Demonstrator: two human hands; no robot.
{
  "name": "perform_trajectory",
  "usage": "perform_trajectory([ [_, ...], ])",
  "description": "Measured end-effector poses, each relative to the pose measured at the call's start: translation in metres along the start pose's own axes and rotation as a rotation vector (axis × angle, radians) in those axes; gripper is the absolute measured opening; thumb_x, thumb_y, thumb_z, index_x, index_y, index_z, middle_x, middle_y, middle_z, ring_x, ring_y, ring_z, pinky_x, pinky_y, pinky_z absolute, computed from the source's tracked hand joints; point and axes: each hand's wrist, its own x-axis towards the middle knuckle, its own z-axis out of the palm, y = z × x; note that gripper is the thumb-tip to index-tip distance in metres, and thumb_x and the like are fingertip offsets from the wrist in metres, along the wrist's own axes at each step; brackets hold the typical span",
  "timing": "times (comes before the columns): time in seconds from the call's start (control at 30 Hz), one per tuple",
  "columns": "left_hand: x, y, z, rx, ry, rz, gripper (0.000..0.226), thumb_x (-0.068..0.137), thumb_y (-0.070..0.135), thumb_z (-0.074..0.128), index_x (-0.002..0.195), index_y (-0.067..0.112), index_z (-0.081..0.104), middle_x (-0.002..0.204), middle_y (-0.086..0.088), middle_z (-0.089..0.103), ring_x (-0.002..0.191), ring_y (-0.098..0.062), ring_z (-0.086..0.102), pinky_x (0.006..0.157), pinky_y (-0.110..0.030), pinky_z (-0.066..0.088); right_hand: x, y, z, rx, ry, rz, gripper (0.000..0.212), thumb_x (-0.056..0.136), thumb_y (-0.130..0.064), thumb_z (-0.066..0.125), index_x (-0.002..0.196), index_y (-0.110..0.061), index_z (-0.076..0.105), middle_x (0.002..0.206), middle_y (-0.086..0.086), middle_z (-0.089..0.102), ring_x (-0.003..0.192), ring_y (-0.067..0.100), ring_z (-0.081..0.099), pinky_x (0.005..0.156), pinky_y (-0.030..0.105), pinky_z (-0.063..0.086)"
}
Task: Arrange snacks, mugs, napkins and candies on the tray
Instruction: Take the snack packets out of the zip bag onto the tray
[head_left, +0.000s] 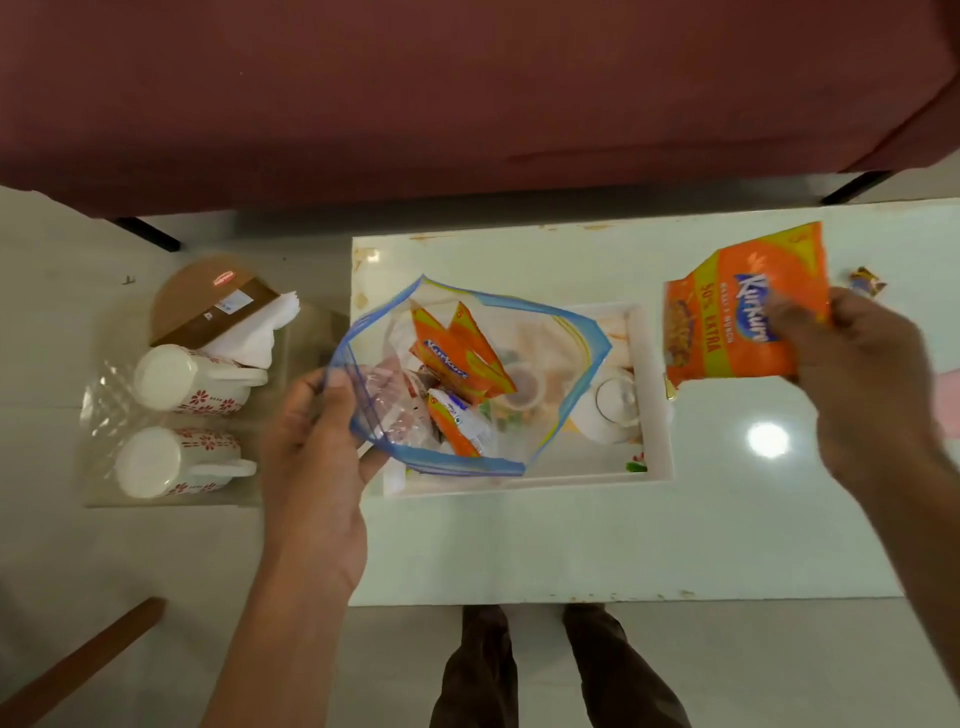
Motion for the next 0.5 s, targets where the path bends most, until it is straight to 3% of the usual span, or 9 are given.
perform_trajectory([
  [0.07,0.0,-0.003,0.0,0.007,-0.013,0.012,0.021,0.103,0.028,0.052,0.096,0.033,0.071,0.095,0.011,0.079,0.093,-0.011,0.076,0.069,-0.032,0.061,0.008,0.022,0.011,-0.105,-0.004,-0.006,0.01,0.084,-0.036,0.069,0.077,-0.029,0.07,0.081,-0.009,0.073,0.068,0.001,0.068,0.063,0.02,0.051],
  [0.13,-0.001,-0.005,0.0,0.018,-0.031,0.018,0.022,0.103,0.028,0.052,0.095,0.034,0.072,0.088,0.016,0.079,0.087,-0.005,0.076,0.064,-0.029,0.061,0.018,0.04,0.017,-0.164,-0.036,0.029,0.013,0.087,-0.036,0.068,0.083,-0.024,0.069,0.083,-0.008,0.073,0.072,0.006,0.068,0.062,0.02,0.049],
  [0.23,-0.001,-0.01,0.001,-0.003,-0.041,0.013,0.023,0.103,0.027,0.053,0.098,0.03,0.075,0.092,0.012,0.08,0.089,-0.008,0.077,0.066,-0.027,0.063,0.035,0.063,0.033,-0.217,-0.086,0.049,0.021,0.089,-0.039,0.066,0.094,-0.018,0.069,0.09,0.0,0.073,0.084,0.016,0.069,0.067,0.026,0.052],
  [0.37,0.0,-0.016,0.002,-0.067,-0.043,-0.008,0.027,0.102,0.024,0.054,0.089,0.028,0.078,0.095,0.005,0.081,0.09,-0.011,0.077,0.067,-0.029,0.063,0.059,0.08,0.052,-0.226,-0.139,0.117,0.015,0.09,-0.037,0.065,0.094,-0.023,0.067,0.096,0.001,0.073,0.093,0.02,0.07,0.082,0.037,0.058],
  [0.5,-0.001,-0.019,0.004,-0.084,-0.057,0.011,0.032,0.101,0.023,0.055,0.083,0.031,0.08,0.092,0.007,0.081,0.087,-0.01,0.078,0.064,-0.029,0.062,0.077,0.095,0.063,-0.231,-0.182,0.185,0.017,0.092,-0.035,0.064,0.101,-0.021,0.066,0.104,0.004,0.072,0.096,0.022,0.069,0.086,0.041,0.058],
])
